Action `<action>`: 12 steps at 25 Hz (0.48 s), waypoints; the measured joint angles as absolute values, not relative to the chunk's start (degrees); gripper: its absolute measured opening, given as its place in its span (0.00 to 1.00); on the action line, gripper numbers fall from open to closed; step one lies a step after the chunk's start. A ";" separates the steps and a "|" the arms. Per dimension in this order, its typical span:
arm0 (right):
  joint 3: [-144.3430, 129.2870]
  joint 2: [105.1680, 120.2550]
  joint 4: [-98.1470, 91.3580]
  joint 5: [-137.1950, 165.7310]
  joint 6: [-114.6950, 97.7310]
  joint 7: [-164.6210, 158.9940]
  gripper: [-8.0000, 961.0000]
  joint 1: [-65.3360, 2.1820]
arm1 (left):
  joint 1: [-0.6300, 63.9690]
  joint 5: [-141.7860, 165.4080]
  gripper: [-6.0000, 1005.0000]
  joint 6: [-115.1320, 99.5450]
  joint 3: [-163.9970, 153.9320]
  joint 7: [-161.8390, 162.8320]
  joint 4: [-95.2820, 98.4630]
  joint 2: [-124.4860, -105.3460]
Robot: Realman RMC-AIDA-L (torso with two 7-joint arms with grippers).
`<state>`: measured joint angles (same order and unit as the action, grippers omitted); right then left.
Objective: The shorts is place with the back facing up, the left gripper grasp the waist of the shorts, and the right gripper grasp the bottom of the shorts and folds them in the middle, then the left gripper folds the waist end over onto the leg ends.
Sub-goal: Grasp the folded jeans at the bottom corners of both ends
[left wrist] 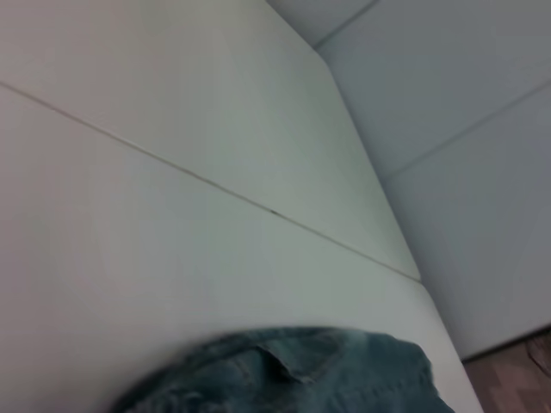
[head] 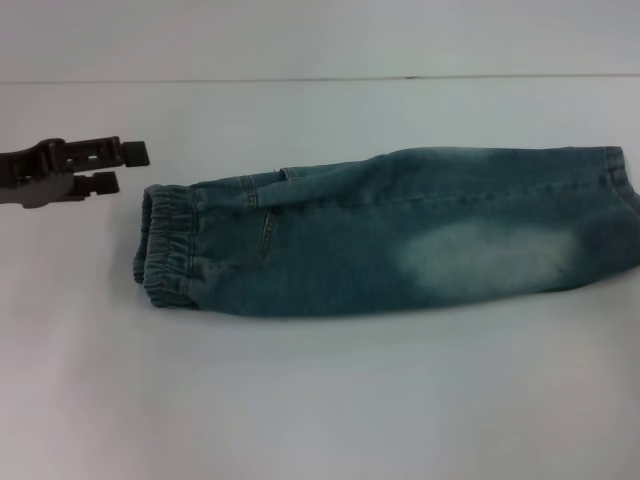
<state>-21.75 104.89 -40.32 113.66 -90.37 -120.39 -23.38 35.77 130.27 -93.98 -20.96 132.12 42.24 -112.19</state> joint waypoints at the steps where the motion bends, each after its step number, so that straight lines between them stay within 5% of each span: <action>1: -22.06 104.88 -40.23 113.79 -91.76 -120.38 0.98 -23.20 | 35.93 130.39 0.90 -94.68 -21.02 132.10 42.27 -112.12; 12: -22.95 105.33 -39.98 118.48 -99.44 -118.26 0.99 -21.03 | 35.49 131.81 0.90 -99.93 -23.38 130.28 42.43 -111.77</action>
<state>-22.95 105.33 -39.98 118.48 -99.44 -118.26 -21.03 35.49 131.81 -99.93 -23.38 130.28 42.43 -111.77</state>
